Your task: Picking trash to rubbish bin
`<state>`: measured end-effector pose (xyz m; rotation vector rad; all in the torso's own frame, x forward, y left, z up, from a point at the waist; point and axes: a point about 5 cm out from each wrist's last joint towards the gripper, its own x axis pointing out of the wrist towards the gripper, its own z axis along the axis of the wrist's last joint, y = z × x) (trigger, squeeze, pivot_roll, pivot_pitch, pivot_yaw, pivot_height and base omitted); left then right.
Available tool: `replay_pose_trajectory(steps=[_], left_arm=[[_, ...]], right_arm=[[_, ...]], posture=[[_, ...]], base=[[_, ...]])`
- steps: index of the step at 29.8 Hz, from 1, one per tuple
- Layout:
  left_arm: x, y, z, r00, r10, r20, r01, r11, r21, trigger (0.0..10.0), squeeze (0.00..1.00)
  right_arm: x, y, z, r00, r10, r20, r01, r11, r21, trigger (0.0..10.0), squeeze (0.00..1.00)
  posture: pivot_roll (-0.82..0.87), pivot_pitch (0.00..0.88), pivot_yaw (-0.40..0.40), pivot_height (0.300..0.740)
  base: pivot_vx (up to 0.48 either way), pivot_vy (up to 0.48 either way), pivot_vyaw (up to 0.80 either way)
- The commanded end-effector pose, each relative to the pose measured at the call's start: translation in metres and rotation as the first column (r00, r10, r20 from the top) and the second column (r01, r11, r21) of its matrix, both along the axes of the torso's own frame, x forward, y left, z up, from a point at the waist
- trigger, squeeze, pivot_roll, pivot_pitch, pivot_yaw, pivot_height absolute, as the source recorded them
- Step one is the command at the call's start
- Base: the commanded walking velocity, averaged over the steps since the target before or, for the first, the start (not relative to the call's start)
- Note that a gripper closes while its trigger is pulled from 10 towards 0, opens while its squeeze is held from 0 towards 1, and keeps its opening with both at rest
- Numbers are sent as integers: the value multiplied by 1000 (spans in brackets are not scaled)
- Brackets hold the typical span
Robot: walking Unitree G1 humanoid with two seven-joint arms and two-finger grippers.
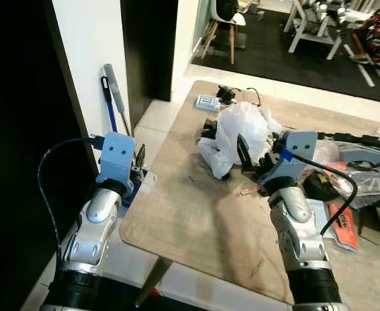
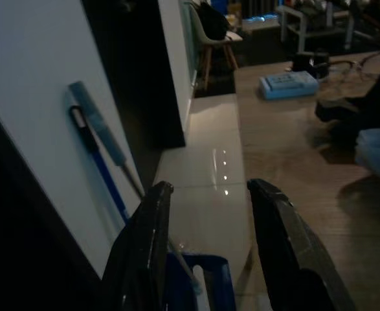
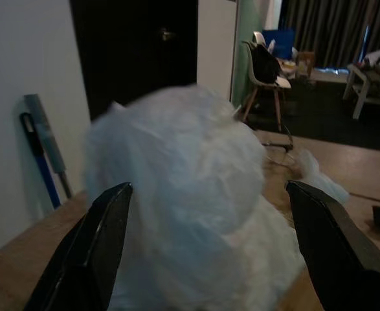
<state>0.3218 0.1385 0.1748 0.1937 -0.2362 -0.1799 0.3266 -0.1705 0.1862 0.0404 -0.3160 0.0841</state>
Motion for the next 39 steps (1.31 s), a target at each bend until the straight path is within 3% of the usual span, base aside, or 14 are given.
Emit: replay_pose_trajectory(steps=[1, 15, 30, 31, 32, 39], left_arm=[[-2, -1, -3, 1000, -9, -13, 9, 1000, -2, 10000, 0], [-3, -1, -2, 1000, -11, -7, 11, 1000, 3, 10000, 0], [-4, -4, -3, 999, -46, -18, 46, 999, 1, 10000, 0], [-4, -4, -1, 999, -52, -9, 52, 999, -5, 10000, 0], [-4, -4, 0, 998, -56, -5, 56, 998, -10, 10000, 0], [-6, -5, 1, 995, -100, -10, 99, 995, -18, 10000, 0]], right_arm=[[-1, -1, 3, 1000, -2, 18, 2, 1000, 5, 10000, 0], [-2, 1, 3, 1000, 8, 18, -8, 1000, 4, 10000, 0], [-4, 1, 11, 998, 19, 57, -22, 999, 43, 10000, 0], [-3, 2, 12, 998, 25, 60, -27, 999, 36, 10000, 278], [-3, 2, 13, 998, 27, 63, -29, 999, 28, 10000, 1000], [-4, 4, 19, 996, 12, 84, -6, 997, -72, 10000, 1000]], posture=[[-42, 91, -62, 740], [-42, 84, -64, 740], [-40, 99, -65, 740], [-38, 101, -65, 740], [-37, 103, -65, 740], [-38, 108, -61, 740]], base=[[289, 0, 0], [286, 0, 0], [0, 0, 0], [0, 0, 0], [0, 0, 0], [0, 0, 0]])
